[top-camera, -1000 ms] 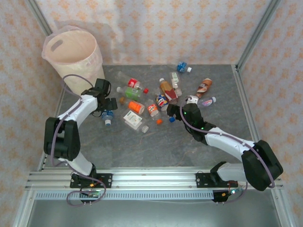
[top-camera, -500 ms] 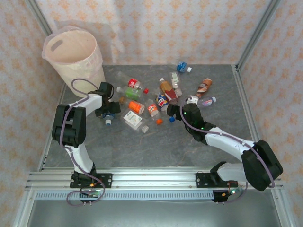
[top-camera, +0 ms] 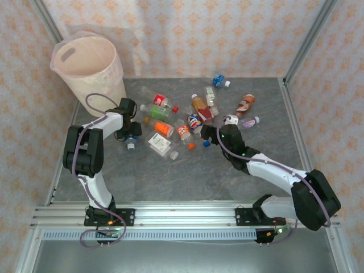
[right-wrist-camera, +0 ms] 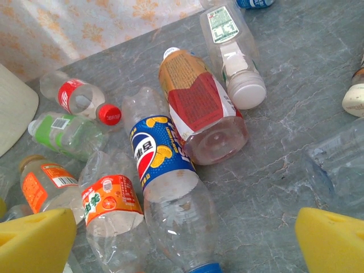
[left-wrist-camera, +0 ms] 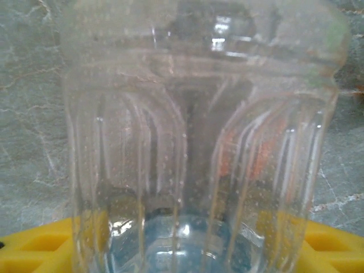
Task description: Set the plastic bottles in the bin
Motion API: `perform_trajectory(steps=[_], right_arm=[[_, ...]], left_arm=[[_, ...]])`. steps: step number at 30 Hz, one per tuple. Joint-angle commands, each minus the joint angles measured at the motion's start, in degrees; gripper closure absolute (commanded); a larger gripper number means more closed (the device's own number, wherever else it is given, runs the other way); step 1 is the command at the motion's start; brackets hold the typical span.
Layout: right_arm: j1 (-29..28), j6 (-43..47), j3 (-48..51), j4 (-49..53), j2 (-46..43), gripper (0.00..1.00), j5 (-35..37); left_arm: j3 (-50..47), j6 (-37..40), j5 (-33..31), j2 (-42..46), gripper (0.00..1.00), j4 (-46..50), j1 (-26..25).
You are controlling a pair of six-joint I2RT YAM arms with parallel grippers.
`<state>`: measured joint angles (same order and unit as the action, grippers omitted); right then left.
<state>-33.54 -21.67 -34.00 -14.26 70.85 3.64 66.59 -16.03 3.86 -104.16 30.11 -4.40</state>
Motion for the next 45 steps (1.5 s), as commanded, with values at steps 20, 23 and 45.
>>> perform_trajectory(steps=[20, 23, 45], right_arm=[[-1.8, 9.2, -1.9, -19.5, 2.7, 0.01, -24.4], [-2.0, 9.1, -2.5, -24.1, 4.8, 0.01, -25.5], [-2.2, 8.7, -3.0, -22.8, 3.3, 0.01, -20.0]], left_arm=[[5.8, 0.3, 1.5, 30.9, 0.49, -3.3, -7.6], [9.3, -1.3, 2.3, 32.2, 0.5, -5.7, -7.6], [30.7, 12.1, -27.5, 17.8, 0.5, -28.4, -0.3]])
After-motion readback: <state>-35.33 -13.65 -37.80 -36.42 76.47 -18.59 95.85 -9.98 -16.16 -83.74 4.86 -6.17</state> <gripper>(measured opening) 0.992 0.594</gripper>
